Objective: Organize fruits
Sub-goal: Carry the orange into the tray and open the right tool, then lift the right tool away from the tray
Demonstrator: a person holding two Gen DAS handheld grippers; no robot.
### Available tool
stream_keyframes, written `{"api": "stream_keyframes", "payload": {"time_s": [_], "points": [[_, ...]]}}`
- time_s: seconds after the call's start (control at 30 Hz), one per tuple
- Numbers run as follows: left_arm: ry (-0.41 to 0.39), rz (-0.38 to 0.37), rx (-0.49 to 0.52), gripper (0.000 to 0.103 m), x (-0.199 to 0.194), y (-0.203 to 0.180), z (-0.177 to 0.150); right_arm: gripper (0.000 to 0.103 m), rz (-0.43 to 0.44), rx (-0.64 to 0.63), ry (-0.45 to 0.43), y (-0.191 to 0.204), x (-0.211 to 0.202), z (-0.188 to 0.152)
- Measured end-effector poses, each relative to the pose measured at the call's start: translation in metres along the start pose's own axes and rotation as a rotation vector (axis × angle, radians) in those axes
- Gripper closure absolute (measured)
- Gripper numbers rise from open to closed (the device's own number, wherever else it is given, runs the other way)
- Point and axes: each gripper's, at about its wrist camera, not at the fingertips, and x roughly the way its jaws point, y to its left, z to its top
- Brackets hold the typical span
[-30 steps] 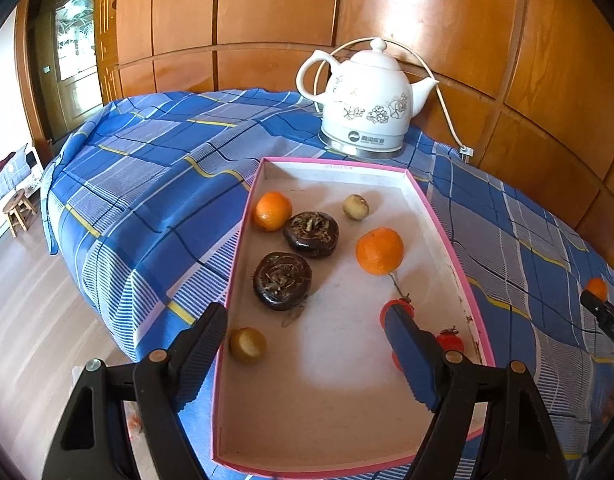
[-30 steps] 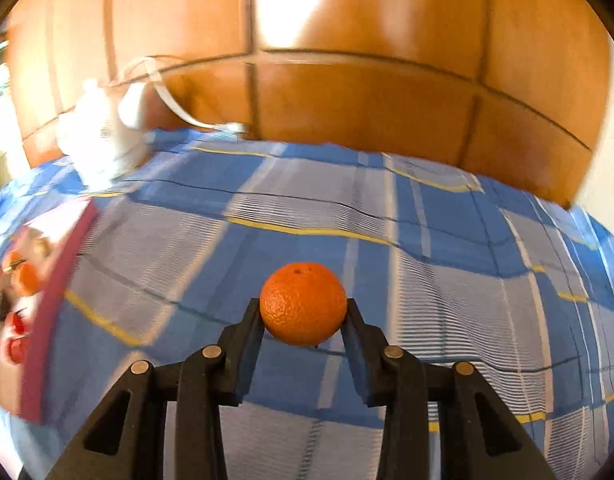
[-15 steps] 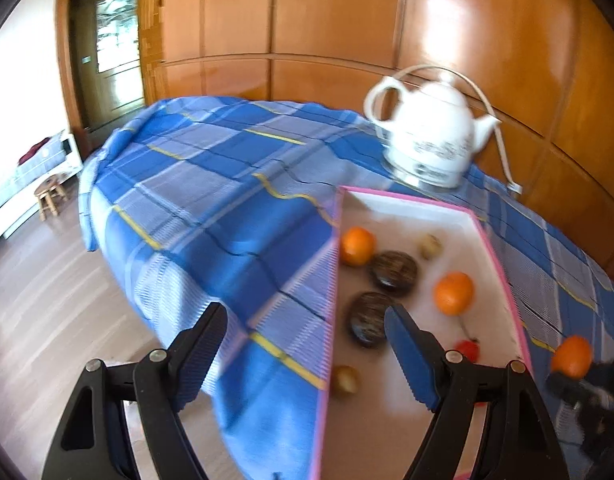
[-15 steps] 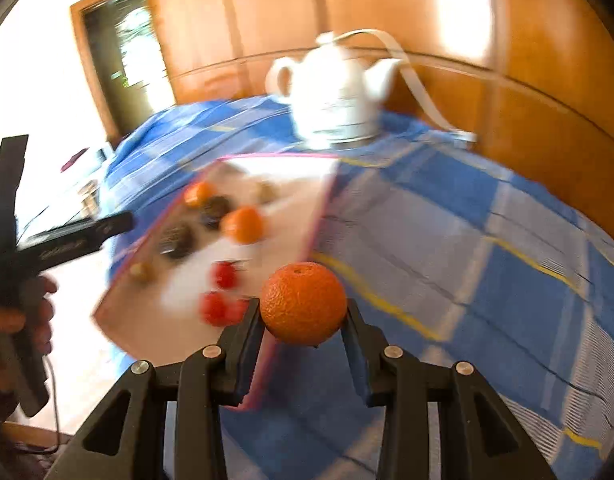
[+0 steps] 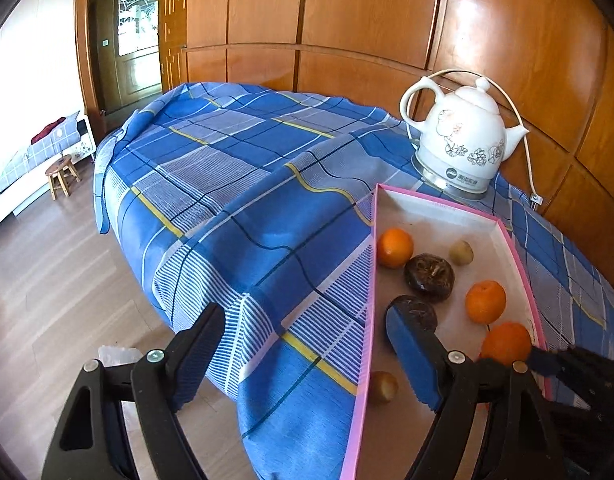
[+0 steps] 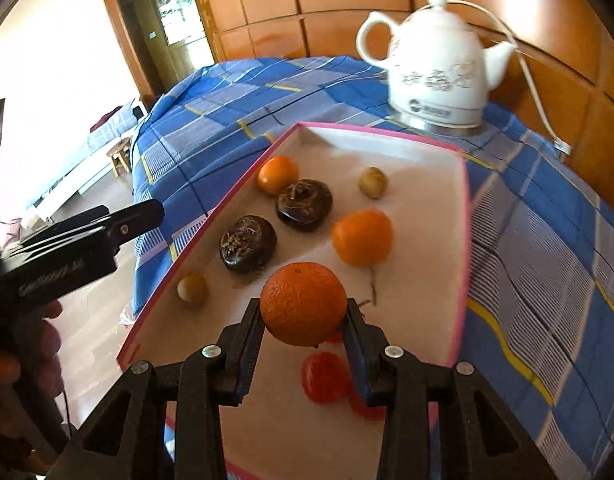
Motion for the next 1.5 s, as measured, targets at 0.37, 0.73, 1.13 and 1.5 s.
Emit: {"api": "stream_keyframes", "payload": {"time_s": [0.37, 0.73, 1.13, 1.5], "points": [[0.01, -0.003, -0.002, 0.019, 0.003, -0.002, -0.002, 0.062, -0.003, -0.009, 0.018, -0.002, 0.011, 0.01], [0.002, -0.009, 0.033, 0.016, -0.003, -0.013, -0.007, 0.062, -0.019, 0.048, -0.001, -0.009, 0.002, 0.001], [-0.016, -0.017, 0.051, 0.012, -0.01, -0.023, -0.01, 0.062, -0.054, 0.084, -0.049, -0.012, -0.017, -0.007], [-0.047, -0.042, 0.066, 0.008, -0.021, -0.034, -0.012, 0.062, -0.149, 0.096, -0.148, -0.012, -0.05, -0.017]]}}
